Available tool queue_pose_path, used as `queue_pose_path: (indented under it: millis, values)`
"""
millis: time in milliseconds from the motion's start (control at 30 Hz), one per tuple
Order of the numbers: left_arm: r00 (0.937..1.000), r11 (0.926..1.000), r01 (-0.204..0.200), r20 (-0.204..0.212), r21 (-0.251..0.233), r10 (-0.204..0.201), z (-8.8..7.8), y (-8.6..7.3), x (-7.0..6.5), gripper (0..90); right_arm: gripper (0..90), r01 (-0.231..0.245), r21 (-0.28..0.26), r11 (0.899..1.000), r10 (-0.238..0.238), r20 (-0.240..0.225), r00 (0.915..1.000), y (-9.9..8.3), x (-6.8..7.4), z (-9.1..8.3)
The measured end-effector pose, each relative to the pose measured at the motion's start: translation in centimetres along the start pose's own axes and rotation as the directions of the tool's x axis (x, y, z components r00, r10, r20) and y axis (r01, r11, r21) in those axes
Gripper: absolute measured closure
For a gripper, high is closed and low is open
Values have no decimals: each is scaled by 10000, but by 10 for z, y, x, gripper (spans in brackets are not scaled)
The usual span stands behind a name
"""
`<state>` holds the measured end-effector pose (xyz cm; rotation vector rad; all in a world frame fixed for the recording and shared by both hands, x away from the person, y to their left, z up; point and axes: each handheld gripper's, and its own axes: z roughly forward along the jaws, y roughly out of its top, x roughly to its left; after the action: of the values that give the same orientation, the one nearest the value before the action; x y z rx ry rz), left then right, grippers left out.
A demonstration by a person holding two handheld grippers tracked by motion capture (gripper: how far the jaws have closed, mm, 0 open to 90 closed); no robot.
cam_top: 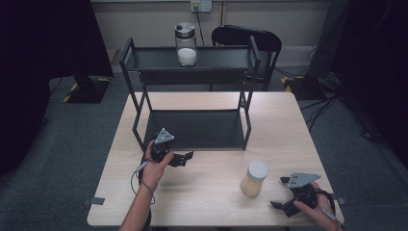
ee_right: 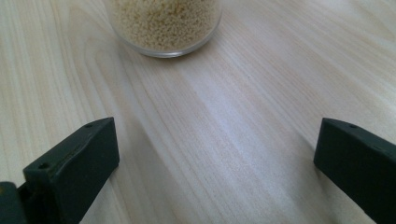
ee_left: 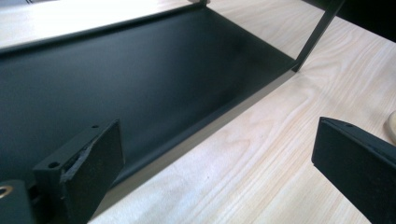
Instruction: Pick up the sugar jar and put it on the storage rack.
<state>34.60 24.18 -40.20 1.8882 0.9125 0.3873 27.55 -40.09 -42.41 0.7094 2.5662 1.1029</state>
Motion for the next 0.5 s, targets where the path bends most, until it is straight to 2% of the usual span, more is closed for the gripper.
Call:
queue_pose_path:
  millis: [333,500]
  values:
    - [9999,9990,75,-96,448,-70,6,-18,-1,18,0,-4,-1,10000,4,1,10000,0,0,0]
    - [9993,9971,-217,-287,730,239,6,-19,-5,18,0,-3,-2,10000,3,1,10000,0,0,0]
